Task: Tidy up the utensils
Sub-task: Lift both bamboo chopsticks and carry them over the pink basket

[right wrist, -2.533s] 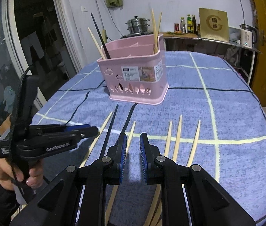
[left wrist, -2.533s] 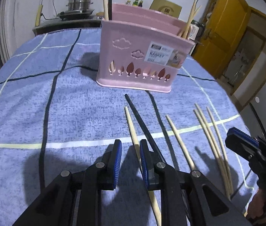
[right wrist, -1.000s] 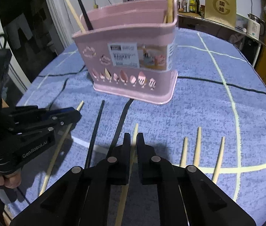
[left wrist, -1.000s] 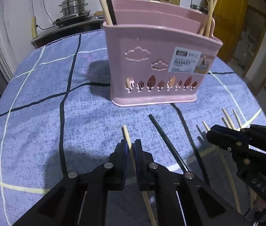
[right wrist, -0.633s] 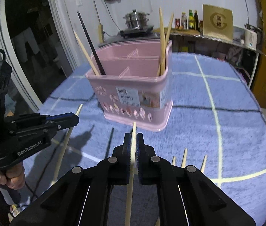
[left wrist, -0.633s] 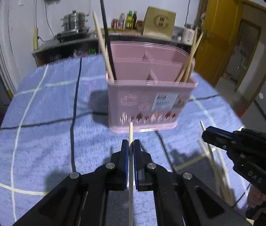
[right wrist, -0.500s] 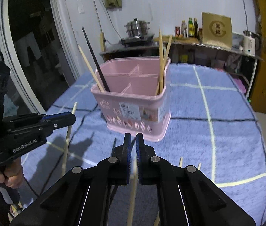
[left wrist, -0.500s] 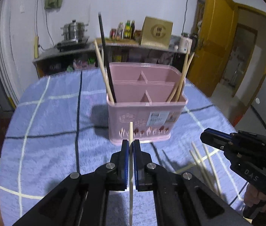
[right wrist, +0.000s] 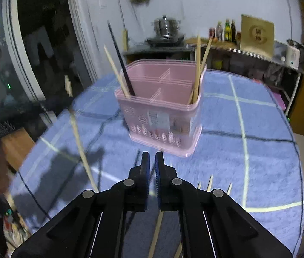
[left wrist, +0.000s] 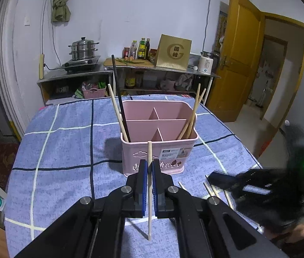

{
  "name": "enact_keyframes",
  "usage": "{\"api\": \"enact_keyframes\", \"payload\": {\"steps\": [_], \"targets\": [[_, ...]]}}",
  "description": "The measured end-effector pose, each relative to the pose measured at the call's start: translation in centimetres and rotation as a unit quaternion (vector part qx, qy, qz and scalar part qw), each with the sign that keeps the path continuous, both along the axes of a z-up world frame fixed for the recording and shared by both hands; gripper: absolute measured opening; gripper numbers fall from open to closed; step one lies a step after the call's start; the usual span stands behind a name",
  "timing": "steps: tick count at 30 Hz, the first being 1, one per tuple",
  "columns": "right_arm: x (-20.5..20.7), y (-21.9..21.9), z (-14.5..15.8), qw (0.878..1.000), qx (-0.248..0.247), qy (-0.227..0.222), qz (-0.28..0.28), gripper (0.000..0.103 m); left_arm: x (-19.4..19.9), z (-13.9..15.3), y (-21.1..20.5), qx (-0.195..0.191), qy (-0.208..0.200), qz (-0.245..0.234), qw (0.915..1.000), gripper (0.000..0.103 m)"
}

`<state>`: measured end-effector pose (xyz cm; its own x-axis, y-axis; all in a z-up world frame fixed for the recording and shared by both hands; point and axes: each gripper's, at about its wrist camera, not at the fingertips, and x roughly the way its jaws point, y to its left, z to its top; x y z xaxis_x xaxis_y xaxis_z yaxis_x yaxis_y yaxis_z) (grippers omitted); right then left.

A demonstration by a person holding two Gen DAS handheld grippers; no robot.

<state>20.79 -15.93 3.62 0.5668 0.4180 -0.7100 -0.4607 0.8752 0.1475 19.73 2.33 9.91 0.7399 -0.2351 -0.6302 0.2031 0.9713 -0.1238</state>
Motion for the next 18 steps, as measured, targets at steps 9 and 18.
{"api": "enact_keyframes", "payload": {"steps": [9,18], "targets": [[3.4,1.0,-6.0,0.996,-0.046,0.071,-0.014,0.015,-0.5,0.8,0.3,-0.001,-0.009,-0.004,1.0,0.004],[5.2,2.0,-7.6,0.993,-0.067,0.095,-0.017,0.01,0.1,0.5,0.5,0.001,-0.001,-0.005,1.0,0.004]]}}
